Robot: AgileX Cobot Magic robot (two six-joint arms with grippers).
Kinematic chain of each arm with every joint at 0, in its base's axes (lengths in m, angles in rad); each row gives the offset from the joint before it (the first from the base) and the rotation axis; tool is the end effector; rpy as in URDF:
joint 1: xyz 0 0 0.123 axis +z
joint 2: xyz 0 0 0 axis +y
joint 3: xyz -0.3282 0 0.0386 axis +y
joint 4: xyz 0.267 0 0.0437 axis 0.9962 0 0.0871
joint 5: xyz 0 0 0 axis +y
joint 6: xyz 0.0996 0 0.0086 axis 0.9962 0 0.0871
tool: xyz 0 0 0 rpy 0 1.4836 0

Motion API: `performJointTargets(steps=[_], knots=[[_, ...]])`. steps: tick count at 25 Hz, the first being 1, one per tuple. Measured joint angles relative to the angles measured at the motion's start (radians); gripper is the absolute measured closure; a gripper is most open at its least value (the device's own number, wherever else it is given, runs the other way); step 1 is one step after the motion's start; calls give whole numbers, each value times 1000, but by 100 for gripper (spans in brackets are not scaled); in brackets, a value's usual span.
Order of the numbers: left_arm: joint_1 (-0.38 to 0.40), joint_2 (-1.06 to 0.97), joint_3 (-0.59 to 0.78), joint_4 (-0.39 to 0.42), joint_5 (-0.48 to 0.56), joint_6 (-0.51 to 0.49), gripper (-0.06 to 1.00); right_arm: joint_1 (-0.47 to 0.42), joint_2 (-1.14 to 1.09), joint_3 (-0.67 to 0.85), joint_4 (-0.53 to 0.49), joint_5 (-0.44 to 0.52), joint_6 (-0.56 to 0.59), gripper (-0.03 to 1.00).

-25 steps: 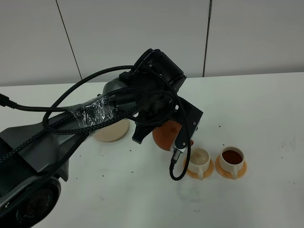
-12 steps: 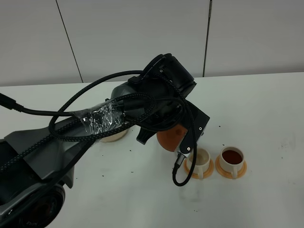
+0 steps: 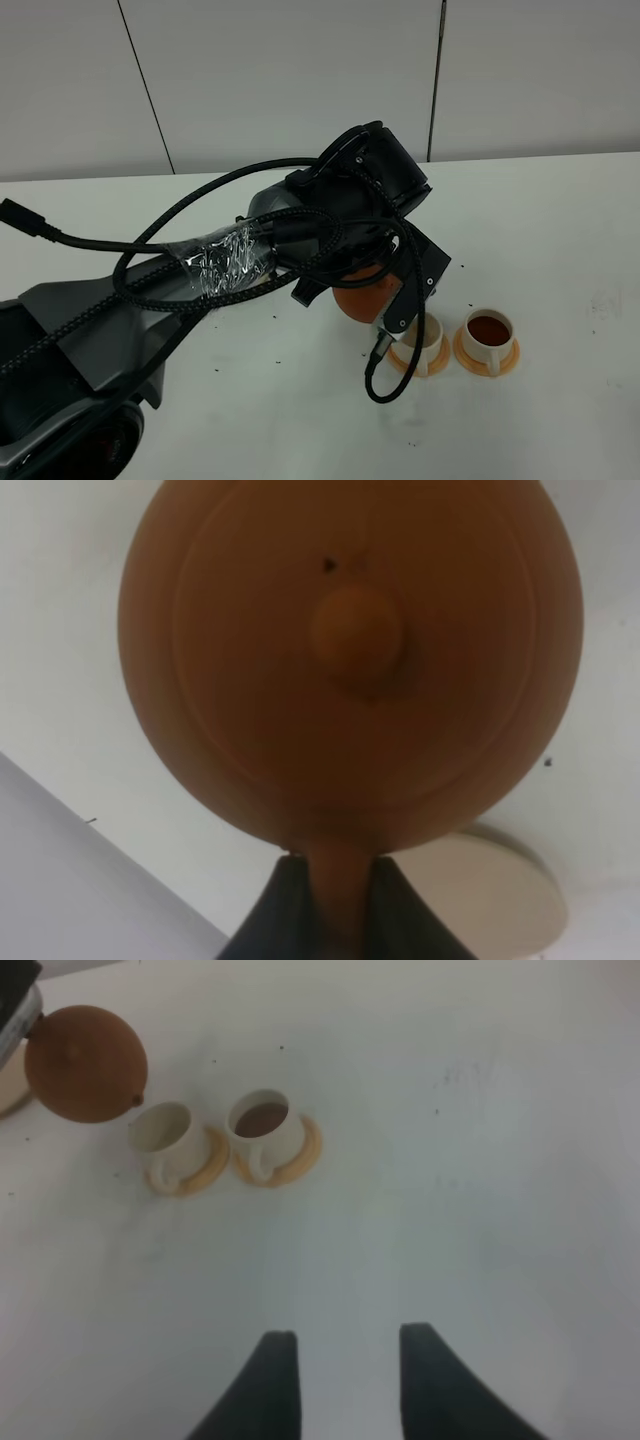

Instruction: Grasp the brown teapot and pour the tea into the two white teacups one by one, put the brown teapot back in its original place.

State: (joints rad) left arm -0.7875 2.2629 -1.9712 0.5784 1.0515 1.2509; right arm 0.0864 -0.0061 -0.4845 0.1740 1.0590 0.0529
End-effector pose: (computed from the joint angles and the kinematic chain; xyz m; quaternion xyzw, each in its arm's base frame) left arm 0.4155 -0.3500 0.2349 0.8591 0.4101 0.2941 0.0850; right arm -0.0269 0.0128 0.2787 -0.0171 0.8518 0.1226 0.5090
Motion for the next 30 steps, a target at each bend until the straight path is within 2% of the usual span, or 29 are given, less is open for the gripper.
performJointTargets(steps=[17, 30], knots=[[-35, 0, 0, 82, 28, 0, 78, 0, 0, 0, 0, 0, 0, 73], [-35, 0, 0, 85, 51, 0, 78, 0, 0, 0, 0, 0, 0, 73]])
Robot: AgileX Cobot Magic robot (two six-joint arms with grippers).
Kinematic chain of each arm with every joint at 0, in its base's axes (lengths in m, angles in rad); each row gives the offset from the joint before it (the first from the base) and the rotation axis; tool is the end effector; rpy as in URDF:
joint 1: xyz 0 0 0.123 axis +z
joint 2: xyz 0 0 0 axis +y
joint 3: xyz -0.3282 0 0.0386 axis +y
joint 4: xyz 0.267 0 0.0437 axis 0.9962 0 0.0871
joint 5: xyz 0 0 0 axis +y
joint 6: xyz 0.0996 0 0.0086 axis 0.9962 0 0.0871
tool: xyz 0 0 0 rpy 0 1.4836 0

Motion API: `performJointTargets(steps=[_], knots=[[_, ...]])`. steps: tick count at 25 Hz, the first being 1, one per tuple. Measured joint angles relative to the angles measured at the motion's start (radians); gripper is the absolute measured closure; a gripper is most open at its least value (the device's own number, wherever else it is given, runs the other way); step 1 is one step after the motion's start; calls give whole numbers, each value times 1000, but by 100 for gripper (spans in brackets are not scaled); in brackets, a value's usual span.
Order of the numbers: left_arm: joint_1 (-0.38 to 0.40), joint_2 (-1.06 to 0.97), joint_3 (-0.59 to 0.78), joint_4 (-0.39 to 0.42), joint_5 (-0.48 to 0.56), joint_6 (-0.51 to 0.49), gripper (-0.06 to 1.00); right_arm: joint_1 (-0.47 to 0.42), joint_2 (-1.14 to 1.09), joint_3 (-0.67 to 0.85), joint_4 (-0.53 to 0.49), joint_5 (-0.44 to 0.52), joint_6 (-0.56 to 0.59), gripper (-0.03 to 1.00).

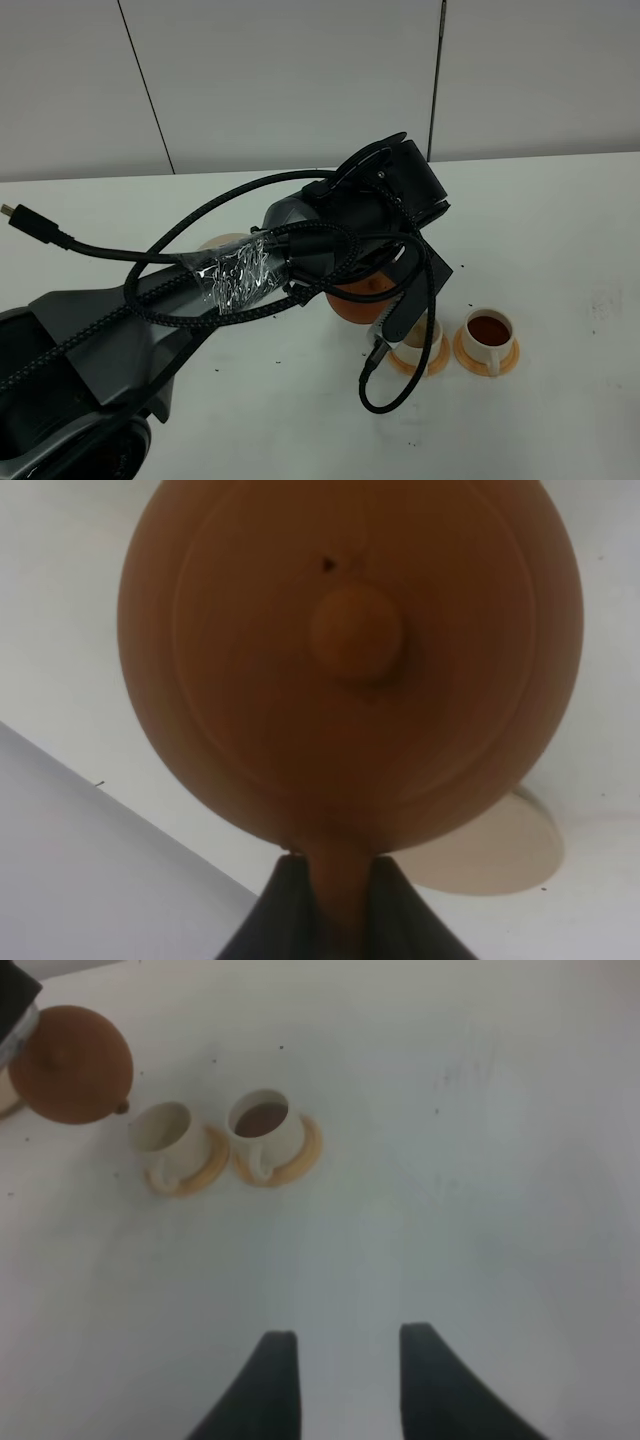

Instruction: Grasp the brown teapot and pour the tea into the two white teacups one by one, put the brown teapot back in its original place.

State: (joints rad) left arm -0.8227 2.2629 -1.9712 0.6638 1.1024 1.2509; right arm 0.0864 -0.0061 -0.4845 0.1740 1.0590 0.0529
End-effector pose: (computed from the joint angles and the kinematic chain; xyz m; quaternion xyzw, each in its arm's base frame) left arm 0.4058 -0.3564 0.2381 0.8615 0.3844 0.3270 0.0562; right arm -0.0269 0.0128 0.2787 -0.0171 0.8518 0.1226 0.5090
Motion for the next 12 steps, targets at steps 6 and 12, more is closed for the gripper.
performJointTargets(steps=[6, 12], knots=[[0, 0, 0, 9, 0, 1, 78, 0, 0, 0, 0, 0, 0, 73], [-6, 3, 0, 37, 5, 1, 78, 0, 0, 0, 0, 0, 0, 73]])
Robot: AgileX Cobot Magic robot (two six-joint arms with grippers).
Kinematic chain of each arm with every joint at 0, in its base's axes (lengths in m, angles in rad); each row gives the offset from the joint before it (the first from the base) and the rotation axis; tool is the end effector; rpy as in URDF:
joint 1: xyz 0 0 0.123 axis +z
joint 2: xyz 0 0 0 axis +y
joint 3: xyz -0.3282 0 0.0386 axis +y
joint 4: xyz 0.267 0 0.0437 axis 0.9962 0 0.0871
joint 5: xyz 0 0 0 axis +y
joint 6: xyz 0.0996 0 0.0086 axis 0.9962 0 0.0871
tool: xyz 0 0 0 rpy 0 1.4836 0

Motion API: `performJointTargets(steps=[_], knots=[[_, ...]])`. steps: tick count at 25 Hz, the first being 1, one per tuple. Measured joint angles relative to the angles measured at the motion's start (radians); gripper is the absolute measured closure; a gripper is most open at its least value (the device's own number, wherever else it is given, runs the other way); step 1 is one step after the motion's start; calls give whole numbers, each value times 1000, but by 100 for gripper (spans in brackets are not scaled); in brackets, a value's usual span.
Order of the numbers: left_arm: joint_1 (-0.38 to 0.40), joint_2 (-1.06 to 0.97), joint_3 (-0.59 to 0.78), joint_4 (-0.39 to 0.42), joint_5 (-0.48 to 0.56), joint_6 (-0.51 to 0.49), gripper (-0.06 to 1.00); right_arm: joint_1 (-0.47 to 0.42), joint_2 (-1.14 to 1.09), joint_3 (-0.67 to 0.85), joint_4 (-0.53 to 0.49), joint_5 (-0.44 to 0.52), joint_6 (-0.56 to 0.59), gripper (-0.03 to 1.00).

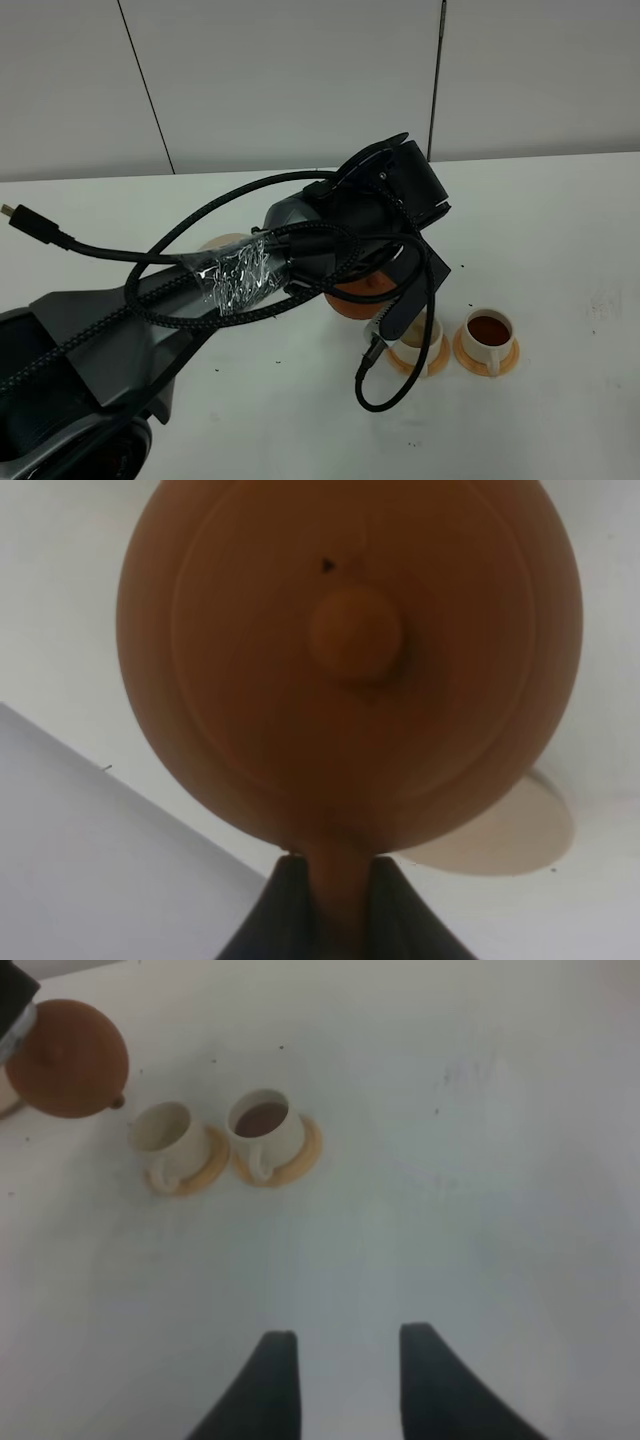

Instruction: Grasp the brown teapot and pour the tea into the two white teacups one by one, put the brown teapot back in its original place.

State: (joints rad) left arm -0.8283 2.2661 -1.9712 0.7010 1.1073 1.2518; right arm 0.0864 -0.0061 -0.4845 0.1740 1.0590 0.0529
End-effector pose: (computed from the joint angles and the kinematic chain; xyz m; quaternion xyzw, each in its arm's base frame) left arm 0.4060 -0.3571 0.2384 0.8606 0.3740 0.3422 0.0490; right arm -0.0269 0.0128 0.2787 -0.0171 0.8518 0.1226 0.5090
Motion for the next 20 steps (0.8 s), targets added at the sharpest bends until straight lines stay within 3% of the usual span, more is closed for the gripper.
performJointTargets(steps=[20], knots=[[-5, 36, 1, 33, -17, 0, 78, 0, 0, 0, 0, 0, 0, 73]])
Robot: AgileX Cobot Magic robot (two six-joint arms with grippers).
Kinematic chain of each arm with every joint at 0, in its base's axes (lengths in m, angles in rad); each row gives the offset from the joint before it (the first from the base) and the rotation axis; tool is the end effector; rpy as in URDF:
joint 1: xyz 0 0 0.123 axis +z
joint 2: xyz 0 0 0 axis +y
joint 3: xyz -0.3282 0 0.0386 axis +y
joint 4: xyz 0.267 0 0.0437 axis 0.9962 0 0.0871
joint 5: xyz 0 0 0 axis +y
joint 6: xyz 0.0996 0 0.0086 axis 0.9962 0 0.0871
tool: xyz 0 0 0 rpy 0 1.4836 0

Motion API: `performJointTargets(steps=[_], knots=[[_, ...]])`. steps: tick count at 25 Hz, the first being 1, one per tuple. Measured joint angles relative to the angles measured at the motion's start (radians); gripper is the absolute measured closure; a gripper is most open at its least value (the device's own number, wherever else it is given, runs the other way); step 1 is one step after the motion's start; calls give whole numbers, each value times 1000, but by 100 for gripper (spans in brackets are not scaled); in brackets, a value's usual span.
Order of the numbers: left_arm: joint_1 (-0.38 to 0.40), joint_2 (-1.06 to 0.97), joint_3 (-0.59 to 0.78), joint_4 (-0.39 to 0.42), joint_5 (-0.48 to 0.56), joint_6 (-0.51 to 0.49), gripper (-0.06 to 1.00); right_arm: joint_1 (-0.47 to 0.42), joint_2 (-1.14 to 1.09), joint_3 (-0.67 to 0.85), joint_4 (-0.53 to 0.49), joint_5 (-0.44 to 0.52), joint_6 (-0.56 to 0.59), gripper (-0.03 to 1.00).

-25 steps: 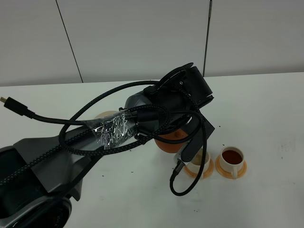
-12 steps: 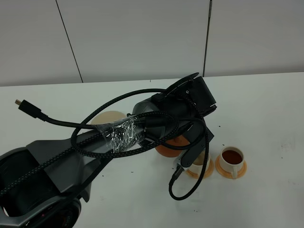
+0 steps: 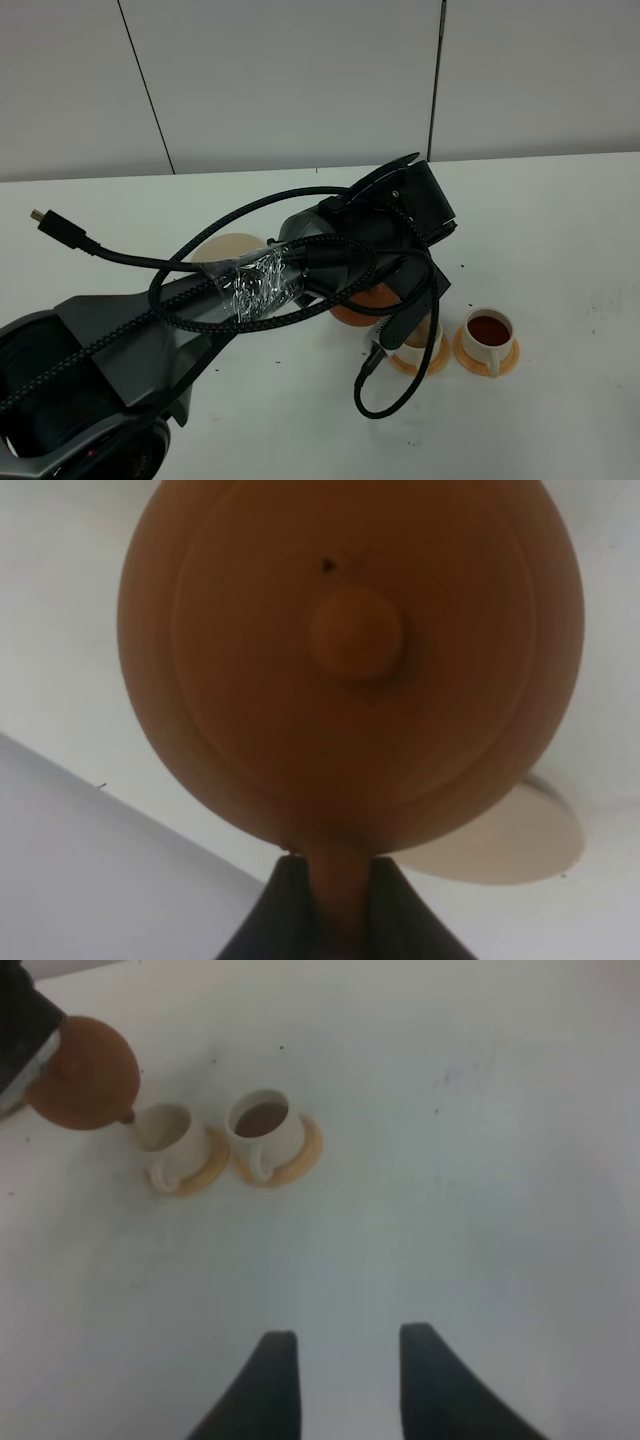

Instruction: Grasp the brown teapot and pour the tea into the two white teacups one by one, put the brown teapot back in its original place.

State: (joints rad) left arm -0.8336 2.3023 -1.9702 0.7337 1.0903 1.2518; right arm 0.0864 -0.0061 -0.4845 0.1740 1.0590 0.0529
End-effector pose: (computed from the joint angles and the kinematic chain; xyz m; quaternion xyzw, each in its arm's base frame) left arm 0.4092 -0.3624 0.2206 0.8648 0.3572 0.3508 0.0377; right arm -0.0269 0.0128 0.2787 -0.0171 0.8518 0.1226 0.5090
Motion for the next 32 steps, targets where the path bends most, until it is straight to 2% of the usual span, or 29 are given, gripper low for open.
performJointTargets(steps=[6, 32], knots=[[-7, 0, 0, 36, -17, -2, 78, 0, 0, 0, 0, 0, 0, 73], [-8, 0, 0, 38, -67, 2, 78, 0, 0, 0, 0, 0, 0, 73]])
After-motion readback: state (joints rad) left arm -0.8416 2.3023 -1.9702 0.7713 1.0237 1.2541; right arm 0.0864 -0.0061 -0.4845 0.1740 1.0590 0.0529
